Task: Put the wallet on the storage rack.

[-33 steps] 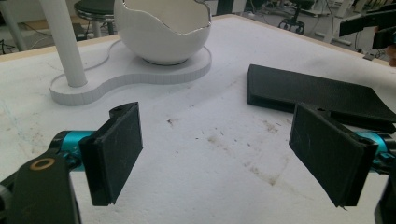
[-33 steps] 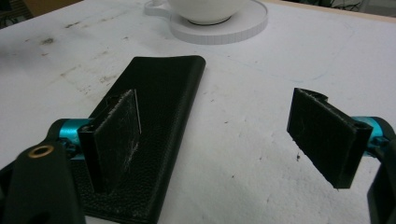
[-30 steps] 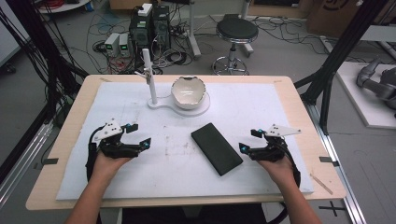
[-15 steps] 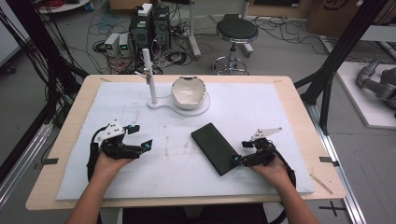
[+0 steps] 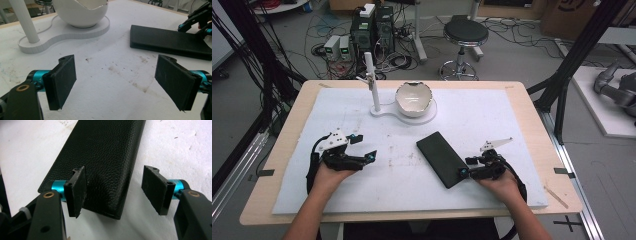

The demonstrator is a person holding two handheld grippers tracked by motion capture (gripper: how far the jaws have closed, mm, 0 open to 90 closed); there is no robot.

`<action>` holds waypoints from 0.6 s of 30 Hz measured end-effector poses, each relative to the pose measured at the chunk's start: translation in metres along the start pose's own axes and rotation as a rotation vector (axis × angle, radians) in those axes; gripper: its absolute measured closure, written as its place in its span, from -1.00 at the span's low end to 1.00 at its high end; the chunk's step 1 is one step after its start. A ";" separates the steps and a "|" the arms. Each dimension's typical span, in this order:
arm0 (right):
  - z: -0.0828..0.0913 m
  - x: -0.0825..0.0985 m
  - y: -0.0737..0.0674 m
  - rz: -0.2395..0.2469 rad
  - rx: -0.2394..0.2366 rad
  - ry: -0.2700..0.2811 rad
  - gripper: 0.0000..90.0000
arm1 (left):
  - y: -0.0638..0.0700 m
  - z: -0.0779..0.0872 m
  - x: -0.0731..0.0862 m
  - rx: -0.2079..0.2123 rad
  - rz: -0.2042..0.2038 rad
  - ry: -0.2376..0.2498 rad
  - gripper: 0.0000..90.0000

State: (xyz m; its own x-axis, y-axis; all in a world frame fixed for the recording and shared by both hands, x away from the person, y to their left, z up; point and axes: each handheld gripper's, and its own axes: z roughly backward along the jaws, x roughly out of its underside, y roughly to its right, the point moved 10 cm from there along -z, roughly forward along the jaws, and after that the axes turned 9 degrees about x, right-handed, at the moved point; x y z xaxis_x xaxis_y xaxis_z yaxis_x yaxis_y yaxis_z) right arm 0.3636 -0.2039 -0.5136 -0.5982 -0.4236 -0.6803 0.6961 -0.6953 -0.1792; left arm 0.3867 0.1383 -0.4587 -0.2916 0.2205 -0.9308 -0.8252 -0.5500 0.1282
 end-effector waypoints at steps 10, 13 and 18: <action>0.001 0.001 -0.004 -0.021 -0.055 -0.002 0.16 | -0.002 -0.004 0.006 -0.008 0.011 -0.041 -0.60; 0.001 0.000 -0.005 -0.008 -0.050 0.002 0.28 | -0.002 -0.004 0.006 -0.010 0.011 -0.044 -0.60; 0.004 -0.003 -0.007 0.034 -0.013 -0.017 0.54 | -0.001 -0.005 0.007 -0.015 0.012 -0.050 -0.57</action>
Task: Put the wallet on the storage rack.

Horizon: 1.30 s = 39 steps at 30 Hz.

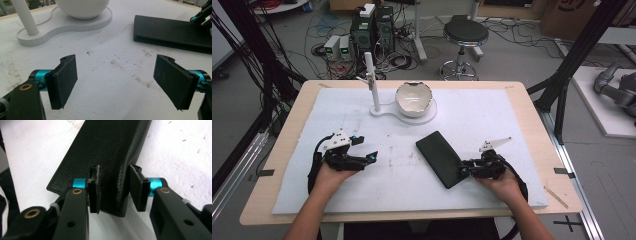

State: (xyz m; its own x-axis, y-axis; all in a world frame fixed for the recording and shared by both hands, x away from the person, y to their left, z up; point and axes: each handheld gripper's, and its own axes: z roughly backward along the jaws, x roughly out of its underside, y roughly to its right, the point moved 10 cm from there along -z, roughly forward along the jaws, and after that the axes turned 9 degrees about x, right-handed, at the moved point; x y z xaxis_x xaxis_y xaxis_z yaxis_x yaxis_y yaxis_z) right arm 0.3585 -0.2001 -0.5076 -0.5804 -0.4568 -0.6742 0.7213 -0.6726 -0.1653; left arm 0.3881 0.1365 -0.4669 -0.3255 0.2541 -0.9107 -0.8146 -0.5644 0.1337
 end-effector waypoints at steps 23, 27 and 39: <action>0.047 -0.048 -0.026 0.307 0.098 0.237 0.90 | 0.011 0.005 -0.012 0.068 -0.001 0.062 -0.57; 0.052 -0.053 -0.032 0.338 0.093 0.261 0.90 | 0.021 0.004 -0.019 0.128 -0.015 0.089 -0.57; 0.054 -0.062 -0.056 0.474 0.062 0.288 0.90 | 0.047 -0.004 -0.032 0.265 -0.045 0.108 -0.57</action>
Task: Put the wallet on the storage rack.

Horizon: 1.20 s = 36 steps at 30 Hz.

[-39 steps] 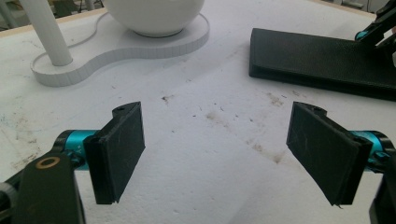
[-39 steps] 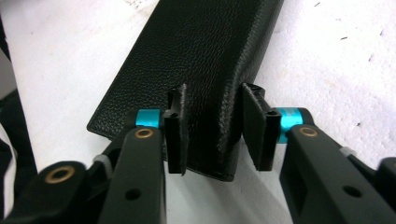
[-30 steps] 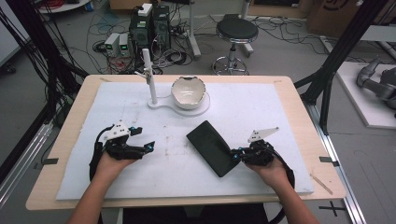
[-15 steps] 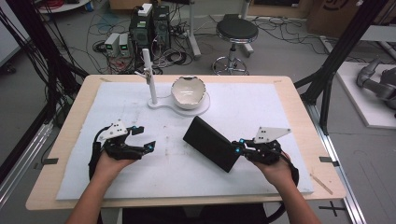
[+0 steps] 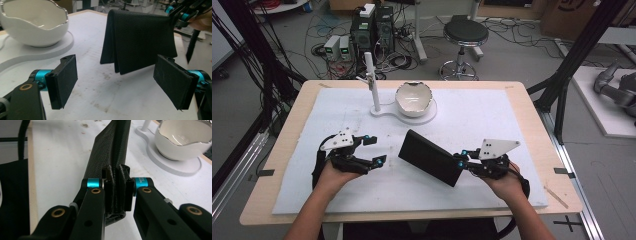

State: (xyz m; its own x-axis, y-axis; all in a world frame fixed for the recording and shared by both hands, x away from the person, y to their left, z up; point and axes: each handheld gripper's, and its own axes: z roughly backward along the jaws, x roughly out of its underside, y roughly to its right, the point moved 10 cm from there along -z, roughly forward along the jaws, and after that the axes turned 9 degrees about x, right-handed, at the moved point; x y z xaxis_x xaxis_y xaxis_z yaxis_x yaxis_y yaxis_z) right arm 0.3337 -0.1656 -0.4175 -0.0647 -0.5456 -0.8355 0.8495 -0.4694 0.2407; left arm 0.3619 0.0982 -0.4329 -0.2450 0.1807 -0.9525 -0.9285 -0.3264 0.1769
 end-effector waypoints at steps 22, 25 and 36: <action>-0.005 -0.012 -0.025 0.092 -0.115 0.066 0.89 | 0.047 -0.035 0.001 0.274 -0.051 -0.102 0.54; -0.005 -0.011 -0.021 0.065 -0.097 0.085 0.86 | 0.053 -0.032 -0.007 0.274 -0.074 -0.105 0.65; -0.006 0.005 0.009 -0.131 0.041 0.112 0.10 | 0.047 -0.018 -0.022 0.186 -0.068 -0.109 0.67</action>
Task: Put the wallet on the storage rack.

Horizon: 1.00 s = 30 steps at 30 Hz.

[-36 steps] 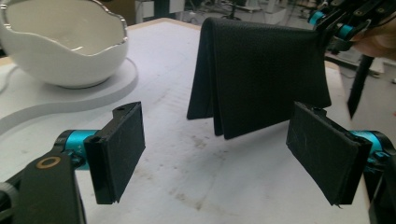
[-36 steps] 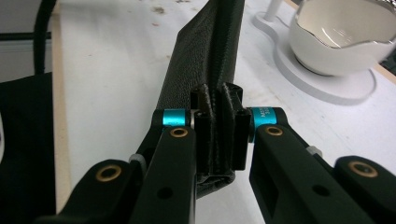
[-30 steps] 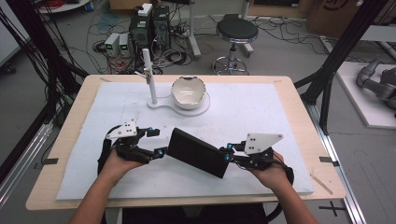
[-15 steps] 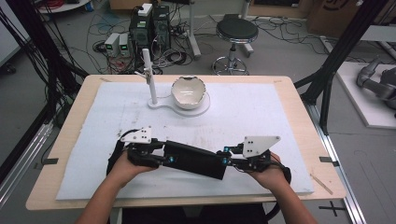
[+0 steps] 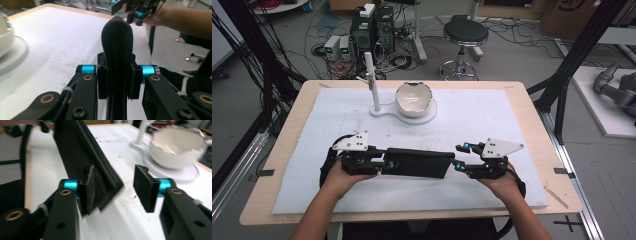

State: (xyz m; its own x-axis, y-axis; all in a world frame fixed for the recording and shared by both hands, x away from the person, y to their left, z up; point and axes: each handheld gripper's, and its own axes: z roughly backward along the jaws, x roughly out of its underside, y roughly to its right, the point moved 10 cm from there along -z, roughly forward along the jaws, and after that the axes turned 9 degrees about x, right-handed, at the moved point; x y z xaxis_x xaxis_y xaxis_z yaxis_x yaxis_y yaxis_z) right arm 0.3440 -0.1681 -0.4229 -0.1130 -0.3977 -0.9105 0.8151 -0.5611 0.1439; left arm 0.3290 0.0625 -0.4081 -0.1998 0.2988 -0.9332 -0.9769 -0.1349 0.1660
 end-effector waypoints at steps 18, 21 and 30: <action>-0.007 0.038 0.020 -0.110 0.079 -0.136 -0.29 | -0.037 0.046 -0.092 -0.236 -0.097 -0.130 0.66; -0.009 0.040 0.020 -0.114 0.078 -0.143 -0.31 | -0.046 0.050 -0.108 -0.268 -0.106 -0.158 0.66; -0.013 0.043 0.017 -0.114 0.065 -0.158 -0.31 | -0.091 0.065 -0.140 -0.370 -0.090 -0.229 0.66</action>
State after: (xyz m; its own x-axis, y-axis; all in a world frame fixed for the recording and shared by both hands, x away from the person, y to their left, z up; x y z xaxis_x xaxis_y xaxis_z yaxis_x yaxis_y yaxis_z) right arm 0.3608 -0.1853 -0.4648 -0.2940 -0.4353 -0.8509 0.7542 -0.6525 0.0733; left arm 0.4410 0.0943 -0.2714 -0.1675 0.5208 -0.8371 -0.9065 -0.4151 -0.0769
